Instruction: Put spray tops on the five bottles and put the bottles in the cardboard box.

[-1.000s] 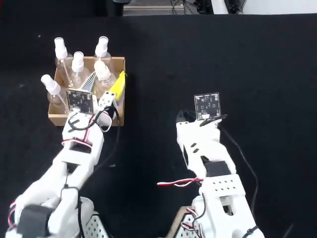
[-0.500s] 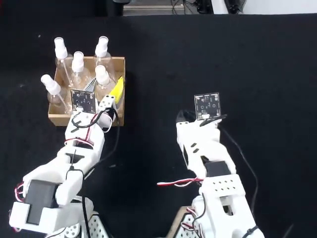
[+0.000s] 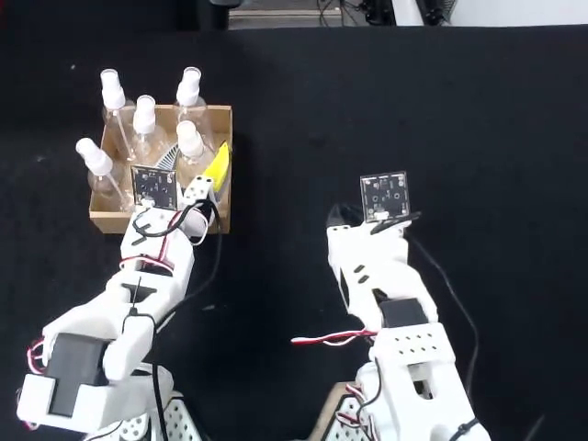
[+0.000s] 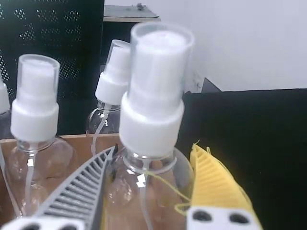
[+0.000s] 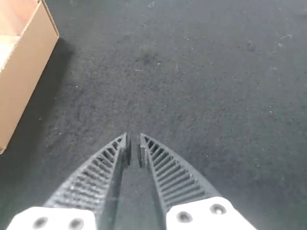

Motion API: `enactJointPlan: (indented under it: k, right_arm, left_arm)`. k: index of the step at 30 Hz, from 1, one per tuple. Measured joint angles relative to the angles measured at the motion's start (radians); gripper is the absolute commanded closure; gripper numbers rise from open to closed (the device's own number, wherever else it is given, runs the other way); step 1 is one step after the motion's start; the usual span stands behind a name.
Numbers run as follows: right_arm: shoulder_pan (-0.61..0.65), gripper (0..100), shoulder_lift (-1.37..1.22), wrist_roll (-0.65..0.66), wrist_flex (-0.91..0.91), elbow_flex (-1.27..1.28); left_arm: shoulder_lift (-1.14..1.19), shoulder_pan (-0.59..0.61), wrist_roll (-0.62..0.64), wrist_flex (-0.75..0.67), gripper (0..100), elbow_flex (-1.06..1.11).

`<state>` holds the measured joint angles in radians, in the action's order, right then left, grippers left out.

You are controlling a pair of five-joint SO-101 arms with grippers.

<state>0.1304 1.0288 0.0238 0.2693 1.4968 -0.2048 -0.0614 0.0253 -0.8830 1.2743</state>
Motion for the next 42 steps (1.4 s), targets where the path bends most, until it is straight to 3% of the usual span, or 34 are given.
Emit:
enactJointPlan:
  k: [36,42]
  right_arm:
    - [0.000,98.7,0.000,0.000,0.000,0.000]
    - [0.000,98.7,0.000,0.000,0.000,0.000]
  left_arm:
    - [0.000,0.008,-0.002,0.000,97,0.049]
    - [0.094,0.008,-0.002,-0.002,97,0.012]
